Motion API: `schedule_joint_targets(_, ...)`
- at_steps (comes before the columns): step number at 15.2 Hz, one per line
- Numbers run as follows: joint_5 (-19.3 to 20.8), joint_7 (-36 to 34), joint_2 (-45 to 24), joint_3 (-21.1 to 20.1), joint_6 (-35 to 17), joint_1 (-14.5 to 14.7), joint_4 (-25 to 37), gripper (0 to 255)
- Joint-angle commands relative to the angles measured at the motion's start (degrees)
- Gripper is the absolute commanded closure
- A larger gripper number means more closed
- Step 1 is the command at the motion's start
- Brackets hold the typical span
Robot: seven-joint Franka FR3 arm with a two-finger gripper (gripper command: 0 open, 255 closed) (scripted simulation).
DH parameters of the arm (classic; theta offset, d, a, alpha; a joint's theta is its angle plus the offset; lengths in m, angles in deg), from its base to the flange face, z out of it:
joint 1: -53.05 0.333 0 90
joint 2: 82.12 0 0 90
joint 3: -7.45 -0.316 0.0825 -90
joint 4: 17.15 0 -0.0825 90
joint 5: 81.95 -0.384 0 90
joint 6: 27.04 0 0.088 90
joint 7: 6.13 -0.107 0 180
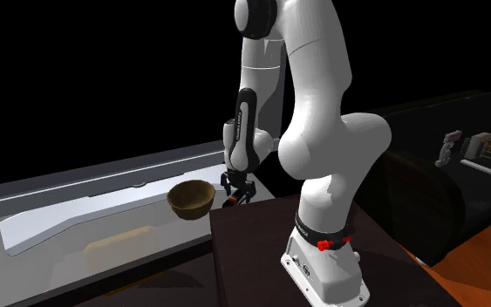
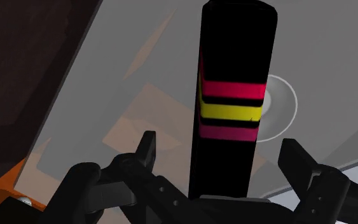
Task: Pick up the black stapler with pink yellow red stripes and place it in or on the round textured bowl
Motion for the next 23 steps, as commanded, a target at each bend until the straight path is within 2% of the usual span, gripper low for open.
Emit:
schedule_joint_targets(1, 0.0, 0.0, 0.0, 0.0, 0.0, 0.0, 0.0, 0)
schedule_joint_targets(2, 0.0, 0.0, 0.0, 0.0, 0.0, 0.0, 0.0, 0)
schedule_joint_targets(3, 0.0, 0.0, 0.0, 0.0, 0.0, 0.0, 0.0, 255)
schedule_joint_targets(12, 0.0, 0.0, 0.0, 0.0, 0.0, 0.0, 0.0, 255)
schedule_joint_targets(18, -2.2, 2.6, 6.4, -5.7, 4.5, -5.5, -2.6, 255)
schedule_joint_targets(23, -6.3, 6.2, 11.8, -11.6, 8.4, -10.6, -4.5, 255)
